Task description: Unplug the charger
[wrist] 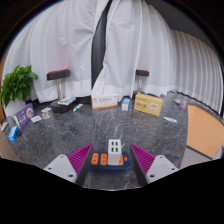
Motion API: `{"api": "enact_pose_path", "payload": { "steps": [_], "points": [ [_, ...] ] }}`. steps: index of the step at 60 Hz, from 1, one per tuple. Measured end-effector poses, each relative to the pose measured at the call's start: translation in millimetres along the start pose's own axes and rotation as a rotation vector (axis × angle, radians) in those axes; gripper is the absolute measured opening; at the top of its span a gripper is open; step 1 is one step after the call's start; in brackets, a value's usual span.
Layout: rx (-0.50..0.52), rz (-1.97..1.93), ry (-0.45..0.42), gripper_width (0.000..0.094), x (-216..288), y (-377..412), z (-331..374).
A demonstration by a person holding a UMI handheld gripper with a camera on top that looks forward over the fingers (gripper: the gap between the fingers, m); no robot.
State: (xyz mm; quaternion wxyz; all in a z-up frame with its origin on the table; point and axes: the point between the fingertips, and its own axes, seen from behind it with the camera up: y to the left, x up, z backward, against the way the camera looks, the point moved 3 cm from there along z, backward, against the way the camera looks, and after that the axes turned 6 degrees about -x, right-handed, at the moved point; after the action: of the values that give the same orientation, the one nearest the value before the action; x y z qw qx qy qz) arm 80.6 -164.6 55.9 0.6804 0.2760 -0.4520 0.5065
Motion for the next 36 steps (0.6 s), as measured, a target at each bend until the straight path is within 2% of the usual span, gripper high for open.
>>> {"api": "enact_pose_path", "payload": {
  "steps": [8,10,17,23,26,32,36],
  "points": [
    [-0.027,-0.028,0.029,0.0348,-5,-4,-26],
    [-0.030,-0.024,0.033,0.0202,-7,-5,-30],
    [-0.019,-0.006,0.028,0.0112,-7,-2,-29],
    [-0.009,-0.008,0.030,0.0100,6,-1,-22],
    [0.027,-0.086,-0.087,0.0100,63,-4,3],
    [0.028,-0.081,-0.298,0.0099,165,-32,59],
    [0.050,-0.099,-0.333,0.0098,193,-47,72]
  ]
}}
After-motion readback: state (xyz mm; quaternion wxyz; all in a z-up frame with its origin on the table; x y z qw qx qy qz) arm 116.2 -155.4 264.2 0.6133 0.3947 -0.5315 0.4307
